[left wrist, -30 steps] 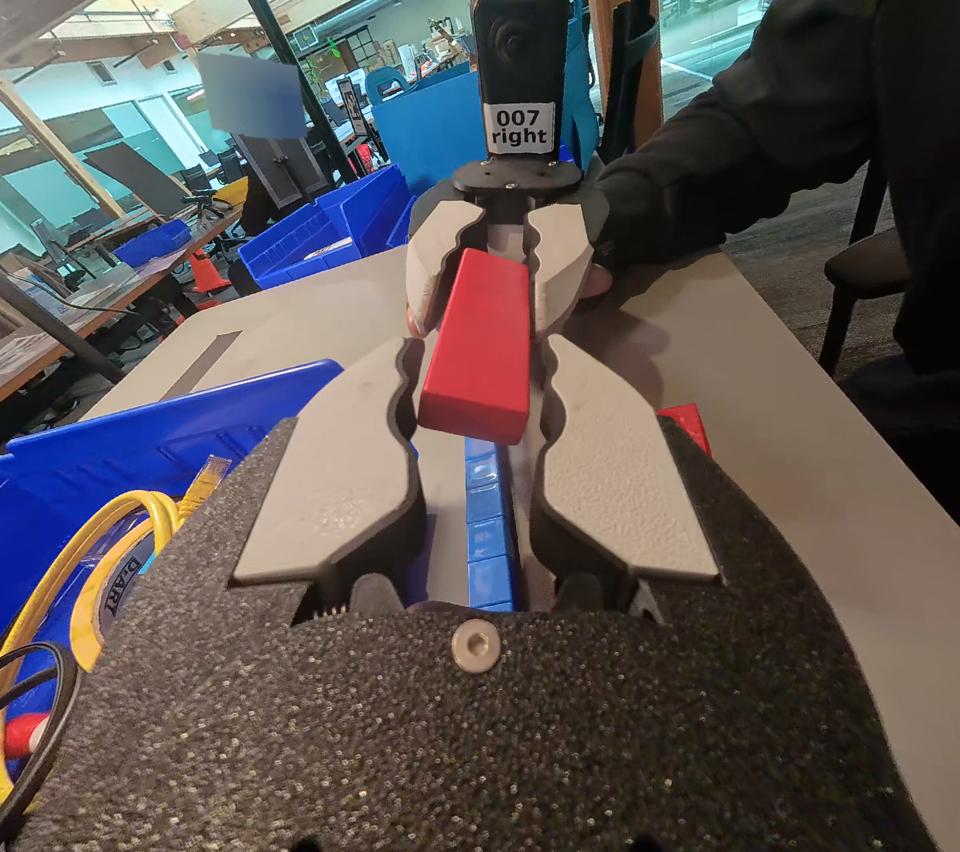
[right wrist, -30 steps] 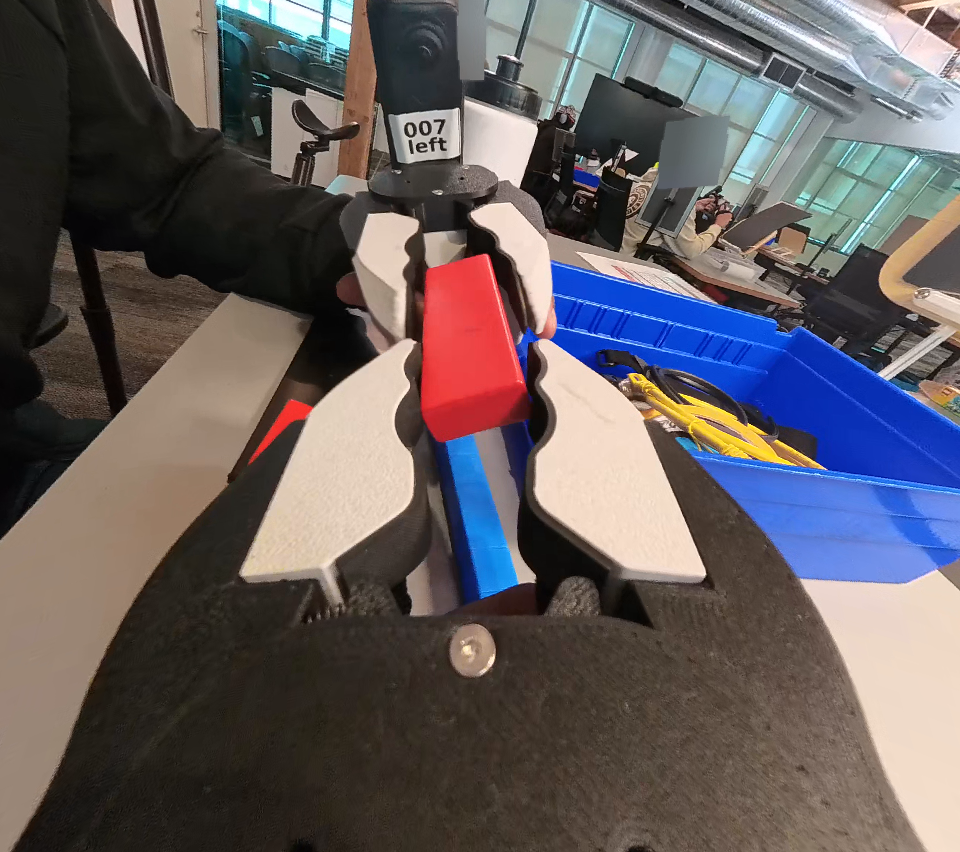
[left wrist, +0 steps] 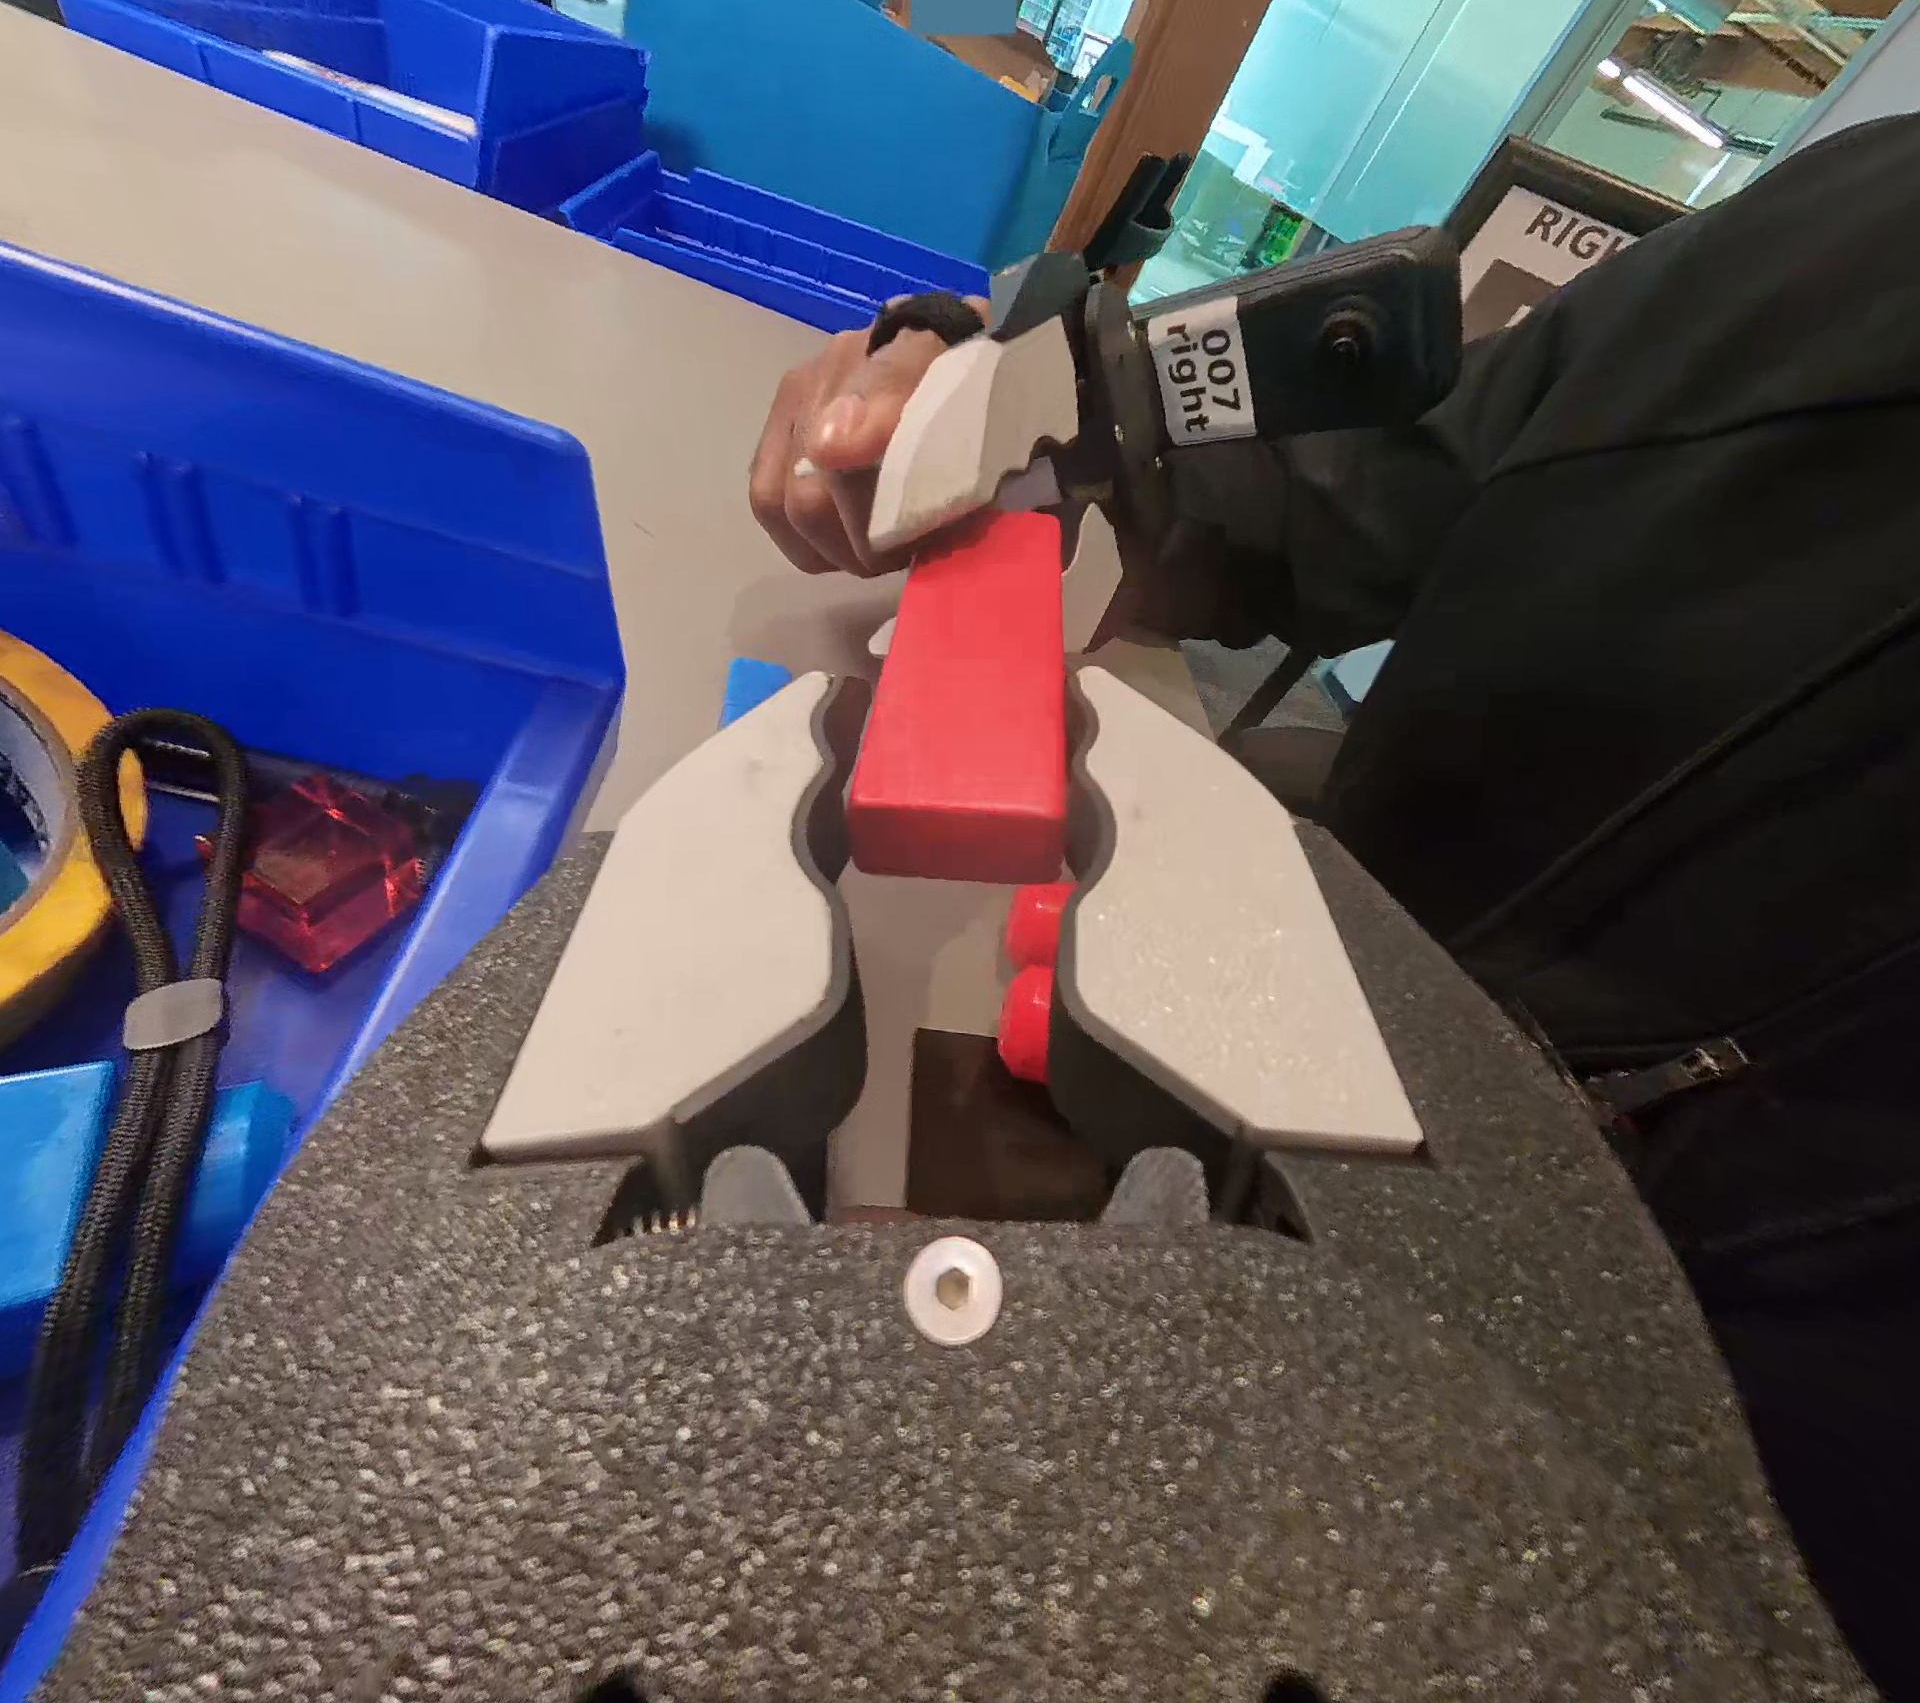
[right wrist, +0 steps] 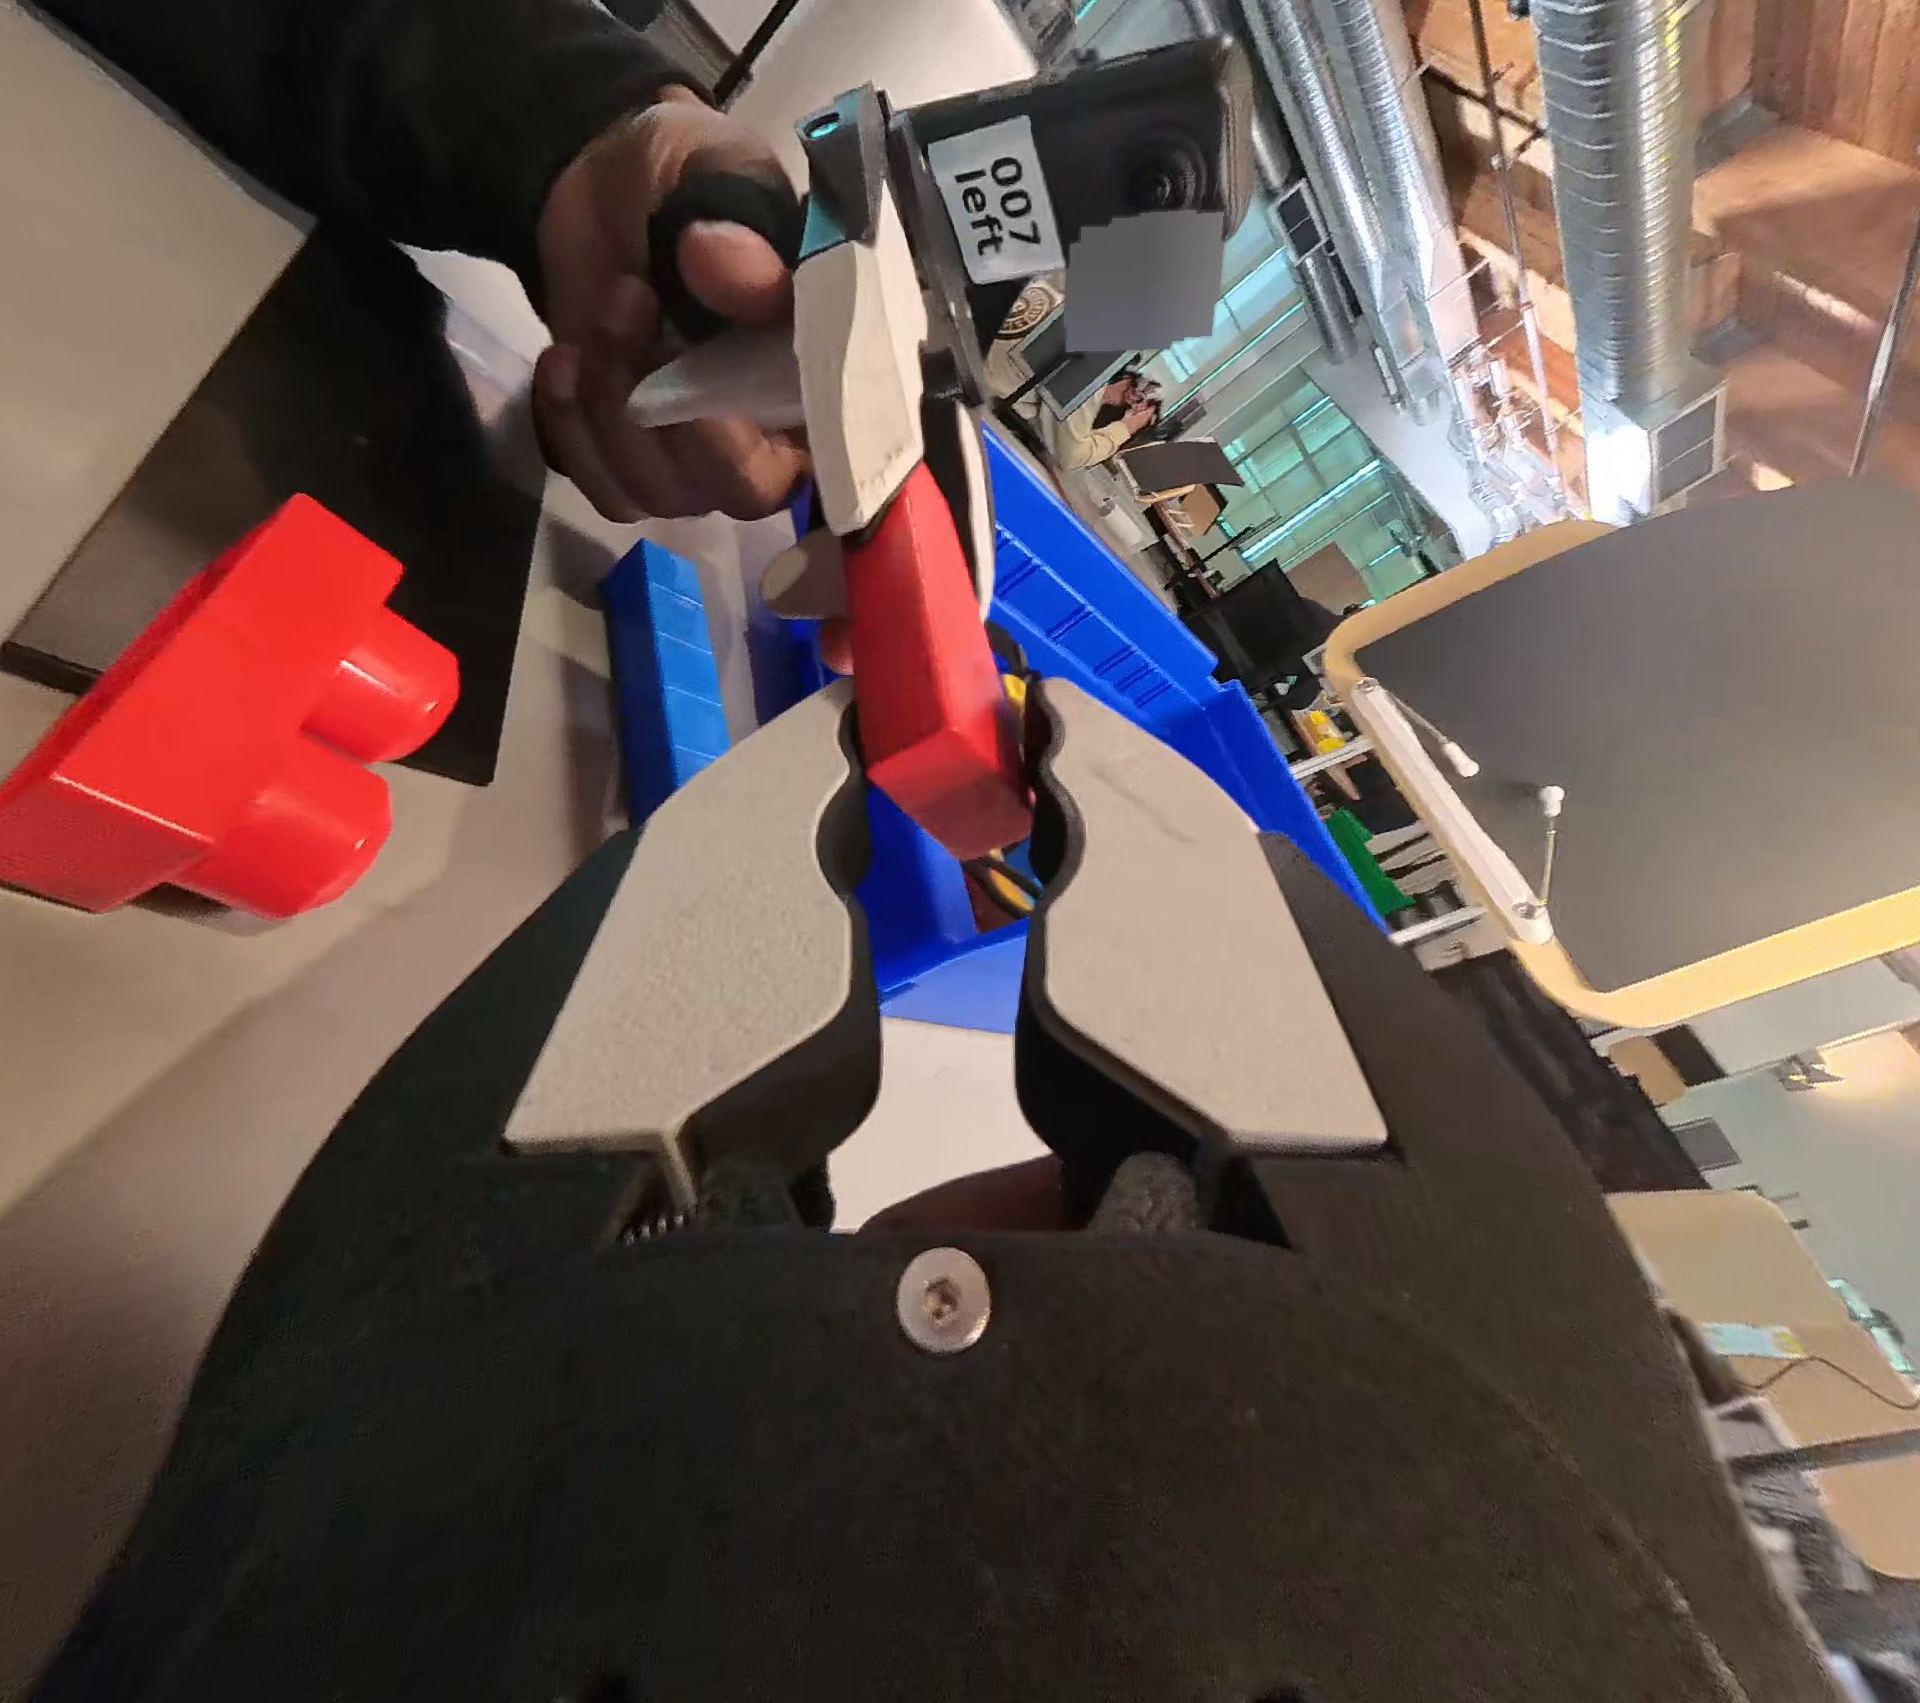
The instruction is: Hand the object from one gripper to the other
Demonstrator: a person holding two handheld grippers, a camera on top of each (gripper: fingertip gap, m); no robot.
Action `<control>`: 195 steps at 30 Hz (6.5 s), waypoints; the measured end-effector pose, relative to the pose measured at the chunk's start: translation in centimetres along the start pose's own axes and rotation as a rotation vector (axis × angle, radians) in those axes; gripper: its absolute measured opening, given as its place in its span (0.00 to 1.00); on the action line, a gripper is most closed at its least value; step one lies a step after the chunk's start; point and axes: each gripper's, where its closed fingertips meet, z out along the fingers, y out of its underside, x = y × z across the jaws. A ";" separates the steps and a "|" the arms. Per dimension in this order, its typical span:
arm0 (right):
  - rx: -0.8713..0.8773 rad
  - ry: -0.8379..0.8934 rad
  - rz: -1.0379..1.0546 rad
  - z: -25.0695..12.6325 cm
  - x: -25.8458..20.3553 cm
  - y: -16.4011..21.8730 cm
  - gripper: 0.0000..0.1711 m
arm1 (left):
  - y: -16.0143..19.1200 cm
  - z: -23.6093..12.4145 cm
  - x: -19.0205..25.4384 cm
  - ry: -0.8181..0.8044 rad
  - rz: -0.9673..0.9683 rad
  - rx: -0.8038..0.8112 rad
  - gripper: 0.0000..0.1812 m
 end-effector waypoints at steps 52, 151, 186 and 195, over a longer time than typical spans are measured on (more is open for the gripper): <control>0.133 0.238 0.513 -0.7 5.6 -0.5 0.22 | -5.1 -1.0 -1.3 -0.053 -0.157 0.360 0.33; 0.164 0.047 -0.094 -1.2 -0.7 -4.9 0.10 | -0.1 -0.2 -5.5 -0.720 1.124 -0.317 0.25; -0.268 0.154 -0.635 0.1 -0.5 1.0 0.13 | 0.6 -2.8 -8.6 -1.036 1.198 -0.638 0.10; -0.069 0.131 0.186 -1.3 3.7 -0.2 0.10 | -2.8 -2.3 -5.0 -0.701 0.753 -0.120 0.26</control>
